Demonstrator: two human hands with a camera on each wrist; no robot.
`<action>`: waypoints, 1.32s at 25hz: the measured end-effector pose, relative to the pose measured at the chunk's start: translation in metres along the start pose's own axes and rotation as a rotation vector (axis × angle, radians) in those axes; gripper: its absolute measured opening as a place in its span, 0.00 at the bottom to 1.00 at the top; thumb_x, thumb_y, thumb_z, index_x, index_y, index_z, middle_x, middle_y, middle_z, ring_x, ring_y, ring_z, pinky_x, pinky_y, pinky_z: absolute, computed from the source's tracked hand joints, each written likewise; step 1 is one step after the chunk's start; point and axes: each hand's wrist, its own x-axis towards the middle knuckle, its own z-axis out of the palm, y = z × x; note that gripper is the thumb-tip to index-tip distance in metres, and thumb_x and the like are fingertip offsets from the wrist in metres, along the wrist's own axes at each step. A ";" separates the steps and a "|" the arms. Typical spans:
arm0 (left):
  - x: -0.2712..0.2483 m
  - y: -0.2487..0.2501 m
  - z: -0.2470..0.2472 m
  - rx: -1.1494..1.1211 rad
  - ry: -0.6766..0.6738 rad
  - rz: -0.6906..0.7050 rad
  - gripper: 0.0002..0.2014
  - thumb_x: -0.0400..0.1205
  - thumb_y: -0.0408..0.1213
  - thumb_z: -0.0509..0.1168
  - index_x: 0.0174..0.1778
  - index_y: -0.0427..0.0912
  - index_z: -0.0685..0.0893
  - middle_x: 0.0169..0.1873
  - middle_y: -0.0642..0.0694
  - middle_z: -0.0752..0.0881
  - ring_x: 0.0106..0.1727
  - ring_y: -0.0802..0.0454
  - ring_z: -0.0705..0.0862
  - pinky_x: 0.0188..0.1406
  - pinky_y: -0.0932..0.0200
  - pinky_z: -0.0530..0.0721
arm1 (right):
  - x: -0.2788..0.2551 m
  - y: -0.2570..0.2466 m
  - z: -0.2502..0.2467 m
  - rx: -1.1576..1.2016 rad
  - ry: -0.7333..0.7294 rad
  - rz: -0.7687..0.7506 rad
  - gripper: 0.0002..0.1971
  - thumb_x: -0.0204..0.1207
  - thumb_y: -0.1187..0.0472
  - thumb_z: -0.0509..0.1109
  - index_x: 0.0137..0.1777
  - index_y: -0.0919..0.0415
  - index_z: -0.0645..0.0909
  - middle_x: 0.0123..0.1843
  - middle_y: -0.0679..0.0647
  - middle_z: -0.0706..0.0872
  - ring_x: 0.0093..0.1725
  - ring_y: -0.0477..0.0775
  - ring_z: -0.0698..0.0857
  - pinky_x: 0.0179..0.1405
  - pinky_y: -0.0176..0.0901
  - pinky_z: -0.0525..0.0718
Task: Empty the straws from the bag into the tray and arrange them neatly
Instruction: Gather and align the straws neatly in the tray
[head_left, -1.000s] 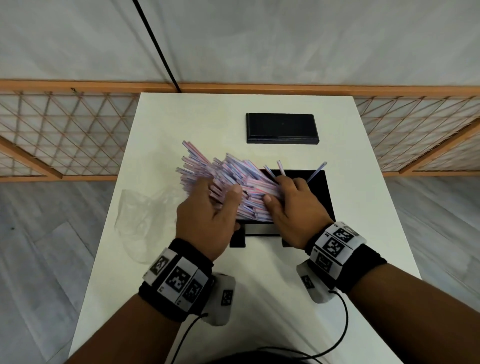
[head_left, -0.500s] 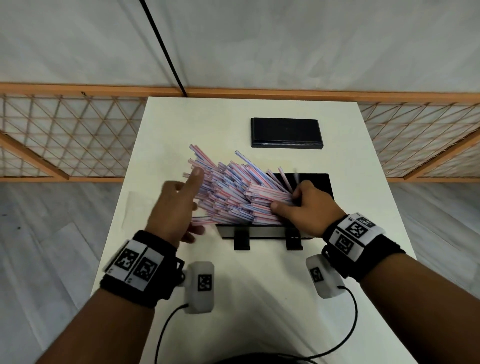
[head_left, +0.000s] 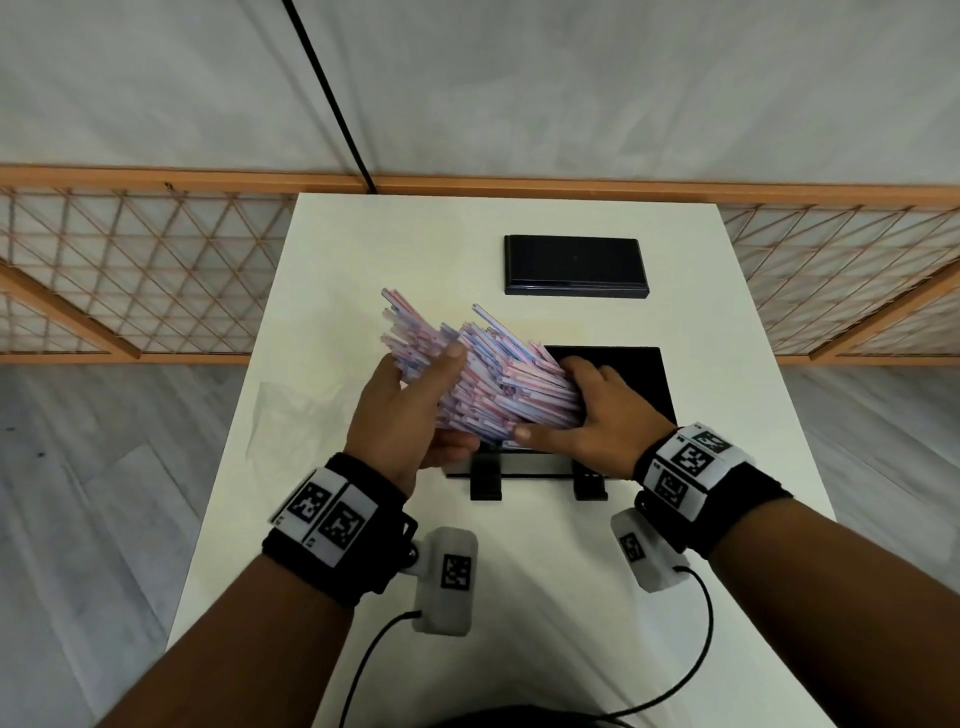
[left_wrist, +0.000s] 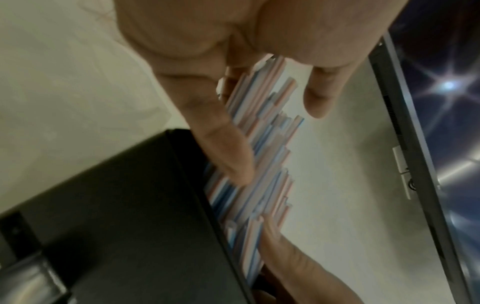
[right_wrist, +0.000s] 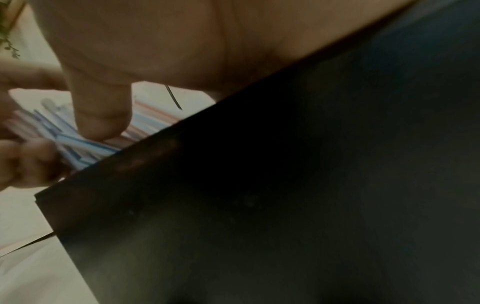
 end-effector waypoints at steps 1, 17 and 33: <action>0.001 0.002 0.003 0.010 -0.004 -0.003 0.23 0.77 0.61 0.72 0.61 0.51 0.85 0.44 0.42 0.94 0.32 0.38 0.91 0.30 0.52 0.89 | 0.000 -0.001 0.002 -0.009 0.009 -0.002 0.53 0.48 0.16 0.67 0.73 0.40 0.64 0.61 0.50 0.74 0.62 0.50 0.77 0.66 0.49 0.80; 0.001 -0.011 0.003 0.304 0.079 0.413 0.14 0.80 0.61 0.67 0.55 0.59 0.80 0.47 0.54 0.91 0.40 0.41 0.92 0.41 0.38 0.91 | -0.005 -0.004 0.018 -0.050 0.250 -0.037 0.49 0.61 0.18 0.59 0.75 0.51 0.65 0.68 0.56 0.73 0.66 0.61 0.78 0.70 0.52 0.78; 0.011 -0.005 0.005 0.129 0.046 0.093 0.31 0.70 0.72 0.66 0.50 0.48 0.89 0.37 0.40 0.93 0.31 0.37 0.92 0.32 0.49 0.89 | 0.003 -0.003 0.017 -0.178 0.075 -0.035 0.43 0.69 0.29 0.67 0.80 0.47 0.59 0.71 0.58 0.72 0.67 0.70 0.77 0.70 0.61 0.76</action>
